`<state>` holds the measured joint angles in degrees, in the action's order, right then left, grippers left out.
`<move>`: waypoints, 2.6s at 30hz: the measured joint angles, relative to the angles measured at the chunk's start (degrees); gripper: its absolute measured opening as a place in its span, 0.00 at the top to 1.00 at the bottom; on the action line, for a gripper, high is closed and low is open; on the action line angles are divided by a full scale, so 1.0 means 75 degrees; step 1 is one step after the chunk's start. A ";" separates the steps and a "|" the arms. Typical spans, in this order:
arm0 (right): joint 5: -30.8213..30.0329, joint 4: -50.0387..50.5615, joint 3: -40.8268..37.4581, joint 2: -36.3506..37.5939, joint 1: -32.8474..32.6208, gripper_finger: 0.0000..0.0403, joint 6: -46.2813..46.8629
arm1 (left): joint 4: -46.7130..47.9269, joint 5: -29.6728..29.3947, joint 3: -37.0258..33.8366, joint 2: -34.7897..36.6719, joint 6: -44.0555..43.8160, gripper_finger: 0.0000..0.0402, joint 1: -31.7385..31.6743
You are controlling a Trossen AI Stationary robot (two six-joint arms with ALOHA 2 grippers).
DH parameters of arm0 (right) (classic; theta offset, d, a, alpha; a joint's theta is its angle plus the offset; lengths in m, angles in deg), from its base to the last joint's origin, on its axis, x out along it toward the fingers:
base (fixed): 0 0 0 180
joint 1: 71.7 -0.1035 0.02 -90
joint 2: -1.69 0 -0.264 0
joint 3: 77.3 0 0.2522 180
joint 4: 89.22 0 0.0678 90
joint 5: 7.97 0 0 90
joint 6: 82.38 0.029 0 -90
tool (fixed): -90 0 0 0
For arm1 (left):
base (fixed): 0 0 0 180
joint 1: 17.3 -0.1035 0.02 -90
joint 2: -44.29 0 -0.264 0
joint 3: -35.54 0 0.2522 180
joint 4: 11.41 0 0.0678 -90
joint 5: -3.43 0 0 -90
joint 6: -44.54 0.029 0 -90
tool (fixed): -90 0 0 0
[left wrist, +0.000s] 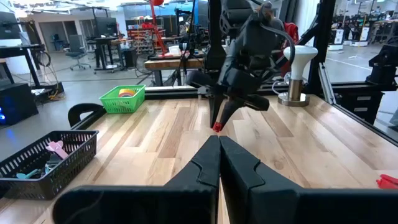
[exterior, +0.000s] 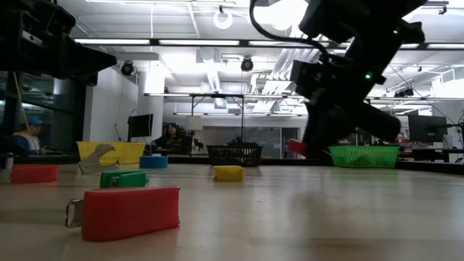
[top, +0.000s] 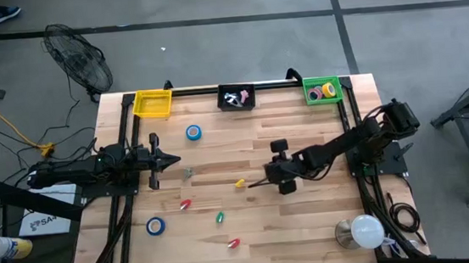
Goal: Pick and place Stapler, Stapler remover, tape
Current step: Put the top right red stapler into the yellow bin
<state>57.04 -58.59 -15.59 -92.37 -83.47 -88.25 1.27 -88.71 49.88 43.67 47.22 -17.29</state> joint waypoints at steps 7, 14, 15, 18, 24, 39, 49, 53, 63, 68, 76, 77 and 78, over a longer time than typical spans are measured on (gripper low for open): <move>0.0253 -0.1151 0.0000 0.0000 0.0177 0.88 -0.0428 | -0.0362 -0.0464 0.0000 0.0003 -0.0093 1.00 0.0003; 0.1003 -0.2961 0.0000 0.0006 0.0435 0.88 -0.0840 | -0.0727 -0.1000 0.0000 0.0003 -0.0806 1.00 0.0000; 0.1173 -0.3273 0.0000 0.0006 0.0489 0.88 -0.0896 | -0.0728 -0.0997 0.0000 0.0003 -0.0802 1.00 0.0002; 0.1803 -0.4216 0.0000 0.0006 0.0677 0.88 -0.1019 | -0.0760 -0.1017 0.0001 0.0000 -0.0802 1.00 0.0000; 0.2418 -0.5517 0.0000 0.0009 0.1072 0.88 -0.1386 | -0.0990 -0.1011 0.0000 0.0003 -0.0796 1.00 0.0003; 0.3653 -0.7372 0.0000 -0.0077 0.1542 0.88 -0.1523 | -0.1808 -0.2440 0.0000 -0.0434 -0.1612 0.86 0.0000; 0.4365 -0.8977 0.0307 -0.1088 0.1663 0.88 -0.1655 | -0.3998 -0.1968 0.0003 -0.2287 -0.1808 0.54 0.0000; 0.4636 -0.8972 0.0870 -0.1466 0.1676 0.88 -0.1688 | -0.4973 -0.1775 0.0028 -0.3209 -0.1827 0.52 0.0000; 0.4658 -0.8111 0.2205 -0.2063 0.1858 0.88 -0.1672 | -0.5444 -0.1325 0.0894 -0.5544 -0.1410 0.51 0.0003; 0.4490 -0.8041 0.2232 -0.2066 0.1973 0.88 -0.1618 | -0.6061 -0.0833 0.1098 -0.6193 -0.1034 0.51 0.0000; 0.4467 -0.7878 0.2232 -0.2069 0.2130 0.88 -0.1606 | -0.6234 -0.0607 0.1224 -0.6514 -0.0985 0.51 0.0003; 0.4467 -0.7878 0.2232 -0.2069 0.2153 0.88 -0.1603 | -0.6253 -0.0551 0.1224 -0.6514 -0.0982 0.51 0.0003; 0.4467 -0.7878 0.2232 -0.2069 0.2181 0.88 -0.1603 | -0.6296 -0.0489 0.1224 -0.6511 -0.0980 0.51 0.0003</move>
<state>90.54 -117.67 1.15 -107.89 -67.11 -100.27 -45.95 -92.37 59.06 -5.16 39.87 -17.26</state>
